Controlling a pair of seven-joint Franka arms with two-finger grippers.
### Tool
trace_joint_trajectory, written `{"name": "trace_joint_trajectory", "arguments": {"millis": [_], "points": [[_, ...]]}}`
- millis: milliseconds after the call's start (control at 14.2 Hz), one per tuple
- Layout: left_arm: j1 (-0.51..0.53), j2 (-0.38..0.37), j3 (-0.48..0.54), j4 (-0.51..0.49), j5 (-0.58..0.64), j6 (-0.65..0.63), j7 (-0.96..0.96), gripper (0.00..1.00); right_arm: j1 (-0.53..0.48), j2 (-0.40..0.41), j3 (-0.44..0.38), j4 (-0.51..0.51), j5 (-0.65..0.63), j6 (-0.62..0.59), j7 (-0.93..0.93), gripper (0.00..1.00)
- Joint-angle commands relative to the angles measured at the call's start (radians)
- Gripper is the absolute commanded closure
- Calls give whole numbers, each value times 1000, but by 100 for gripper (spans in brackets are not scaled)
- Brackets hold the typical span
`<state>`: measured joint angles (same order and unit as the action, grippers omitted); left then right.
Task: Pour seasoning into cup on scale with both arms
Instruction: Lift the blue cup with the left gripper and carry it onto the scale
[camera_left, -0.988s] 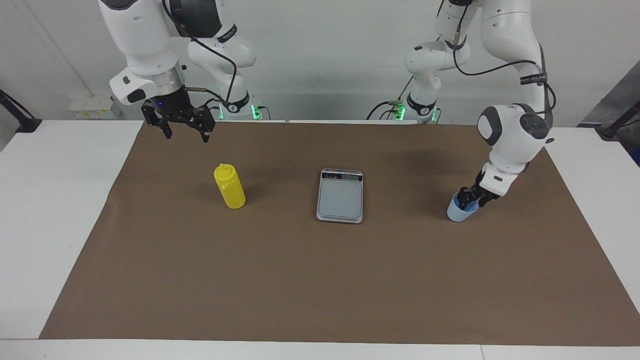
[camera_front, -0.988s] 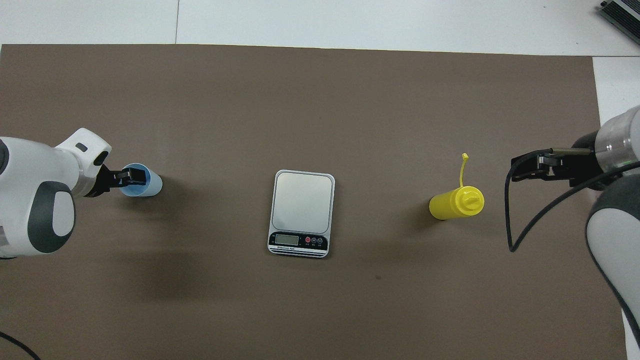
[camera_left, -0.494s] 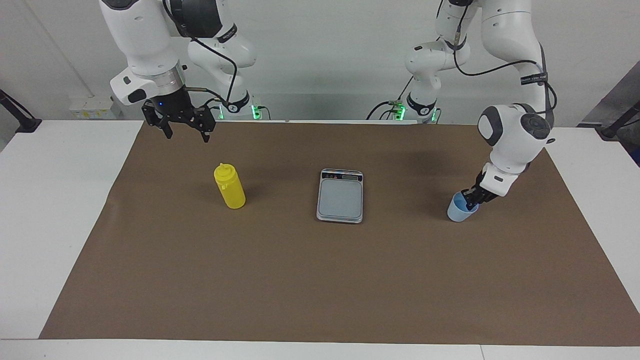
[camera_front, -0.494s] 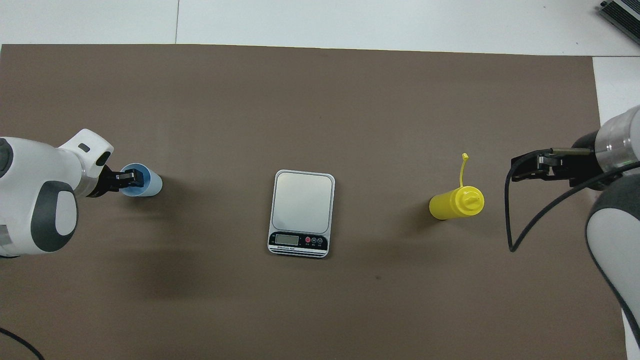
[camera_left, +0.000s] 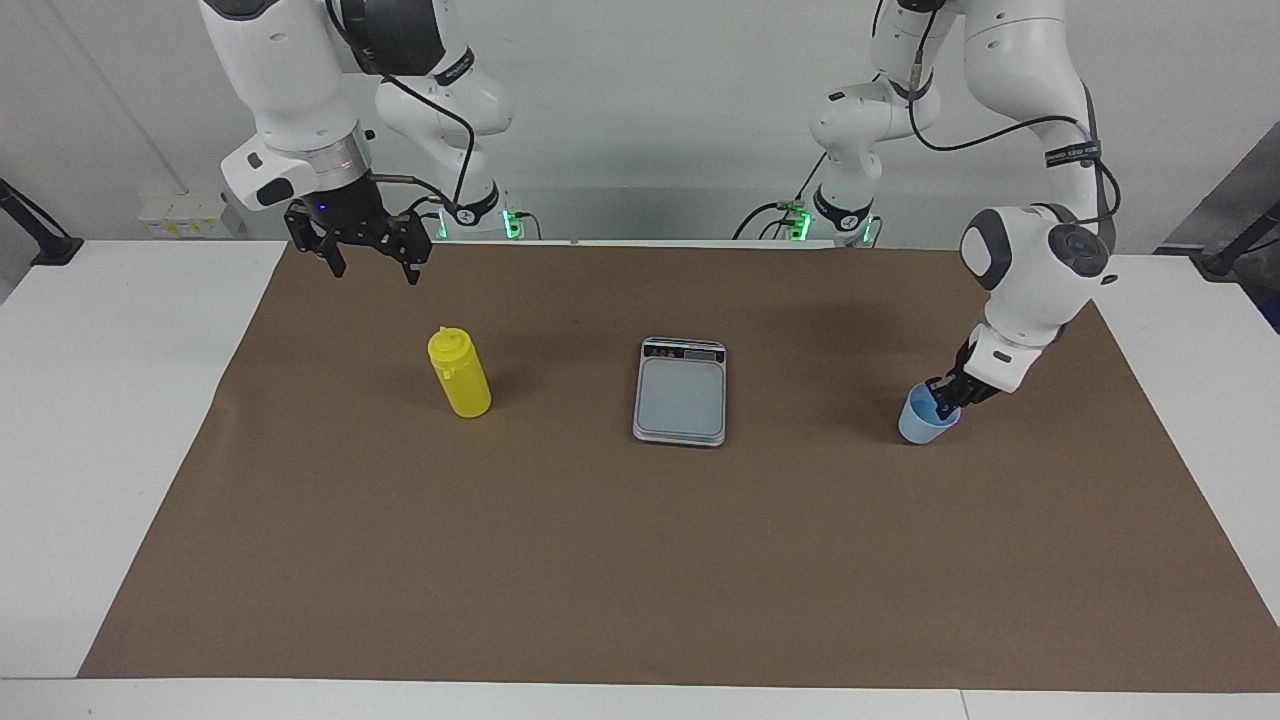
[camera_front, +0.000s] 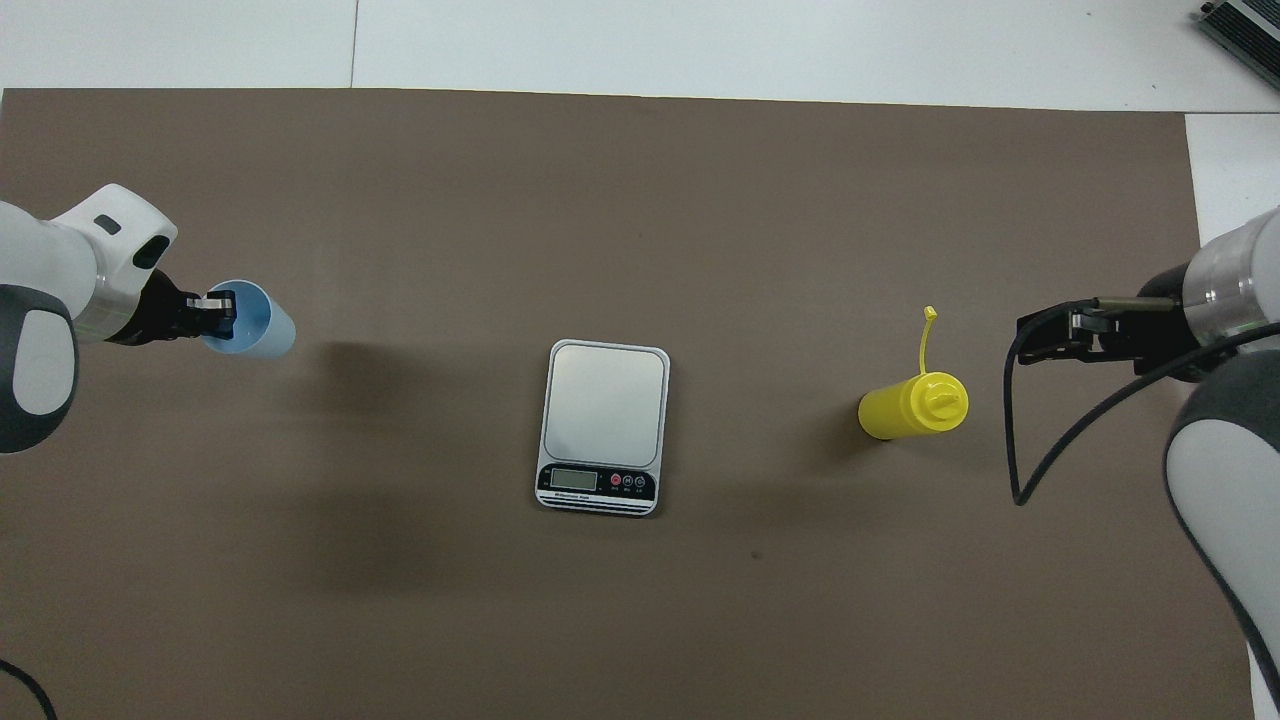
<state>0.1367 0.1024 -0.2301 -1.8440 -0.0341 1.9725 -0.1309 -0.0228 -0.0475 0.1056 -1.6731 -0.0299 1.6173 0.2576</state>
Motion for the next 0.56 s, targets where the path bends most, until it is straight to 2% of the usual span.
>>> {"name": "trace_joint_trajectory", "arguments": {"millis": [0,282,494], "points": [[-115,-23,11,23,-12,-44,-116,100,-3,-20,3,-20,-1,20,28,0],[-294,-20,11,9,-10,-9,-303,100,-3,-21,5,-20,-1,-4,20,0],[-405,-6,11,-21,-10,94,-441,100,-14,-21,5,-22,1,-5,17,0]]}}
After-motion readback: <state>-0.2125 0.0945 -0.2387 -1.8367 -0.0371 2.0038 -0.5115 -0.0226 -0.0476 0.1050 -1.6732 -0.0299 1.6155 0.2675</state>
